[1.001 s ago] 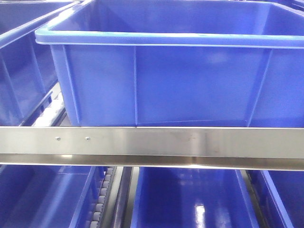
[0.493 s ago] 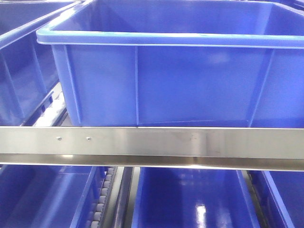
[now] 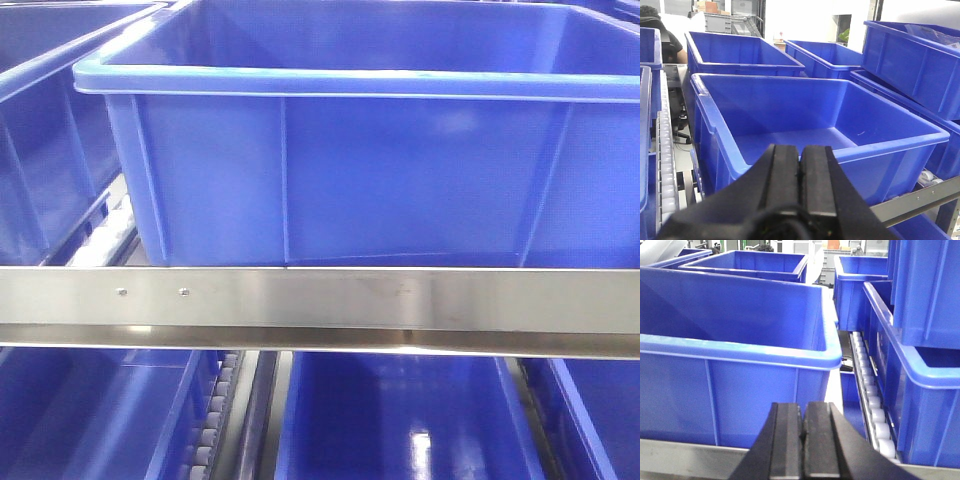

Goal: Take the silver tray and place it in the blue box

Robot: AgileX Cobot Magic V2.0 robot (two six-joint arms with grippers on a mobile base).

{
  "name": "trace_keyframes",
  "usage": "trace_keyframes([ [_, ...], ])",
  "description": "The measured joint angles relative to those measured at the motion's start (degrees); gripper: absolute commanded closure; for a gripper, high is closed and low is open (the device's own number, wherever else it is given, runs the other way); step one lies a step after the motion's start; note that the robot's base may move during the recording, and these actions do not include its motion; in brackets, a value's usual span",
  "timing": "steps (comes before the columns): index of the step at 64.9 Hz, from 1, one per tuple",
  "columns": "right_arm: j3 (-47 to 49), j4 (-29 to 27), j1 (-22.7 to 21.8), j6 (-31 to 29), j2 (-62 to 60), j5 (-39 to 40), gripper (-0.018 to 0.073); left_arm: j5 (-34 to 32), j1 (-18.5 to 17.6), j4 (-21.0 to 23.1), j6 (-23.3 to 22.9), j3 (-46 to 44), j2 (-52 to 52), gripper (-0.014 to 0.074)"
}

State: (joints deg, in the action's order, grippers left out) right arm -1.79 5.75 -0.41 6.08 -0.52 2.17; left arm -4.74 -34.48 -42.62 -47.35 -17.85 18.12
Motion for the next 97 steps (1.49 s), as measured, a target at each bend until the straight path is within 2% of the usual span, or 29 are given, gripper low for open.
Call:
trace_keyframes([
  [46,0.00,-0.11,0.00,0.00,0.00,0.13,0.0503,0.20,0.11,0.27,0.78,0.00,0.00,0.0700],
  [50,0.00,-0.11,0.00,0.00,0.00,0.13,0.0503,1.55,0.85,4.21,6.01,0.00,-0.28,0.0700],
  [52,0.00,-0.11,0.00,0.00,0.00,0.13,0.0503,2.65,1.56,9.22,11.14,0.00,-0.82,0.0700],
  [54,0.00,-0.11,0.00,0.00,0.00,0.13,0.0503,3.79,2.52,13.25,17.76,0.04,-1.41,0.0700],
  [57,0.00,-0.11,0.00,0.00,0.00,0.13,0.0503,5.15,4.32,21.76,27.71,0.28,-2.98,0.0700],
  [59,0.00,-0.11,0.00,0.00,0.00,0.13,0.0503,5.62,5.89,26.39,32.49,0.74,-4.14,0.0700],
  [64,0.00,-0.11,0.00,0.00,0.00,0.13,0.0503,6.02,10.42,33.61,38.95,3.12,-7.17,0.0700],
  [70,0.00,-0.11,0.00,0.00,0.00,0.13,0.0503,6.04,15.11,37.27,41.40,7.45,-10.78,0.0700],
  [81,0.00,-0.11,0.00,0.00,0.00,0.13,0.0503,6.66,22.34,39.67,42.18,14.95,-18.06,0.0700],
  [88,0.00,-0.11,0.00,0.00,0.00,0.25,0.0503,5.94,23.83,39.90,40.40,18.44,-18.66,0.0700],
  [97,0.00,-0.11,0.00,0.00,0.00,0.38,0.0503,6.05,23.94,39.90,39.65,19.48,-18.75,0.0700],
])
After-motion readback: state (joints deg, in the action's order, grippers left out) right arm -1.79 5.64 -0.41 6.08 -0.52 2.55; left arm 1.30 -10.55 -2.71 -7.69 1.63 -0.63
